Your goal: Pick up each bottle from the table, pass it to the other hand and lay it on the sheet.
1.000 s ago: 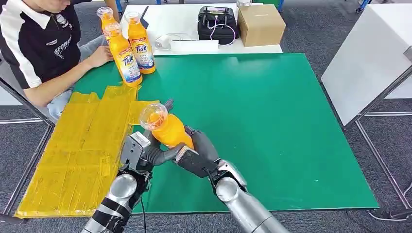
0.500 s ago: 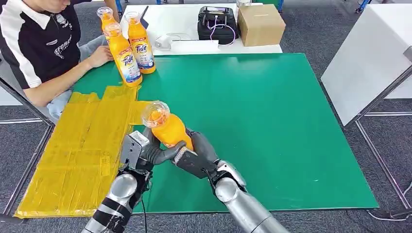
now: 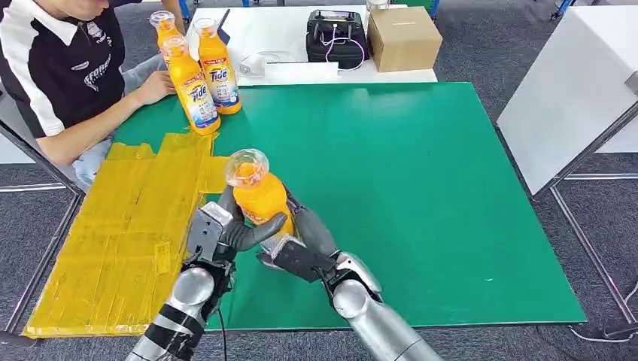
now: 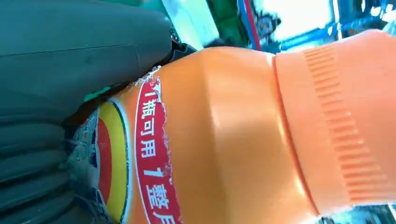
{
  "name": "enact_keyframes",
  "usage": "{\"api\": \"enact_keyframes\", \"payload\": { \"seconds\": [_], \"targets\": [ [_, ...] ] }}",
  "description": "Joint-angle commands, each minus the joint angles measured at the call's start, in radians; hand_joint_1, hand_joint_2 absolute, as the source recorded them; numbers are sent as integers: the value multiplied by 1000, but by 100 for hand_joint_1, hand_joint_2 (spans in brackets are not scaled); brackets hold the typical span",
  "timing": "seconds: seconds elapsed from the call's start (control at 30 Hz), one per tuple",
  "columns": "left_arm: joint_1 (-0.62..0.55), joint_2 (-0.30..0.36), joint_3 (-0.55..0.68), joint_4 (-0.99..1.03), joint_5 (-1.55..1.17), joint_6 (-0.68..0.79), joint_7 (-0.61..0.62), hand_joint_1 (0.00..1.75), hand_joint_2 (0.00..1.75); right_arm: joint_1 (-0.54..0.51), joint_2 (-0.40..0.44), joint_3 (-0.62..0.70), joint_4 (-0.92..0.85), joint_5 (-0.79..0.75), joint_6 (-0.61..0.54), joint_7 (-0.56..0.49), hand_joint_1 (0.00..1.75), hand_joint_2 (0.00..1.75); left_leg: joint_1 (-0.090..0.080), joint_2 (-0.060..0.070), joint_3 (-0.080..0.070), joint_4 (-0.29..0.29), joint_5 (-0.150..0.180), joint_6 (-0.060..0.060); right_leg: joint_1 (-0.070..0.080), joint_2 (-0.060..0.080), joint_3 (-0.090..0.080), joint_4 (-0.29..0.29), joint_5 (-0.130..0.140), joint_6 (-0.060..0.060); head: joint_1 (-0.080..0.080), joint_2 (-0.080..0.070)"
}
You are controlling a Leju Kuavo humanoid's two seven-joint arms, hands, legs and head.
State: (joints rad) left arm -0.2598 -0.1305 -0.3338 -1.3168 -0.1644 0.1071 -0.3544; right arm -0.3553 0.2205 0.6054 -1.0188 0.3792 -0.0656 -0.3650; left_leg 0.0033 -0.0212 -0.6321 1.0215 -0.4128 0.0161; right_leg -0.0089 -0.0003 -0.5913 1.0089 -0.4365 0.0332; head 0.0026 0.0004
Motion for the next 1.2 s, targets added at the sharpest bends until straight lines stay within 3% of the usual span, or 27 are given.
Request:
{"api": "enact_keyframes", "payload": {
  "seconds": [0.03,0.07,0.17,0.27,0.37,0.4,0.8,0.83,0.87,0.93,1.2],
  "targets": [
    [-34,10,57,0,-47,61,-5,175,175,33,-61,-21,-91,18,-15,0,0,175,1,0,3,0,-1,0,1,-1,4,-1,-1,0,0,0],
    [-35,15,63,-4,-73,89,-10,175,175,39,-65,-24,-103,19,-17,0,0,175,1,0,2,0,-1,0,1,-1,3,-1,-1,0,0,0],
    [-61,37,86,23,-452,395,16,175,175,77,-72,-54,-185,-24,28,-7,0,175,0,0,1,0,0,0,1,-1,2,-1,0,0,0,0],
    [-93,47,106,77,-583,453,51,175,175,92,-81,-47,-237,-20,26,-8,0,175,2,0,4,0,-1,-1,3,-2,6,-2,-1,-1,0,0],
    [-162,80,121,218,-1021,591,198,175,175,102,-100,-34,-297,-25,26,-18,0,175,1,-1,3,-1,0,-1,1,-3,4,-2,-1,-1,0,0],
    [-171,76,136,230,-1133,591,237,175,175,102,-105,-31,-310,-26,24,-20,0,175,0,-1,3,-1,0,-1,1,-2,3,-1,0,-1,0,0],
    [-179,70,150,250,-1168,591,242,175,175,101,-109,-30,-315,-27,24,-20,0,175,0,0,2,-1,0,0,1,-1,2,-1,0,0,0,0],
    [-186,76,148,266,-1230,591,271,175,175,100,-109,-30,-316,-28,19,-25,0,175,1,0,3,-1,-1,0,1,-1,3,-1,-1,0,0,0],
    [-322,122,77,545,-1406,555,395,175,175,112,-128,-60,-387,-37,2,-25,0,175,0,0,2,-1,0,0,1,-1,3,-1,-1,0,0,0],
    [-335,134,54,569,-1406,552,415,175,175,117,-129,-67,-399,-38,1,-24,0,175,2,-1,6,-2,0,-1,2,-4,9,-3,-1,-1,0,0],
    [-357,157,6,606,-1406,523,457,175,175,128,-132,-78,-420,-40,3,-20,0,175,1,0,2,0,0,0,0,-1,2,-1,0,-1,0,0]
  ]
}}
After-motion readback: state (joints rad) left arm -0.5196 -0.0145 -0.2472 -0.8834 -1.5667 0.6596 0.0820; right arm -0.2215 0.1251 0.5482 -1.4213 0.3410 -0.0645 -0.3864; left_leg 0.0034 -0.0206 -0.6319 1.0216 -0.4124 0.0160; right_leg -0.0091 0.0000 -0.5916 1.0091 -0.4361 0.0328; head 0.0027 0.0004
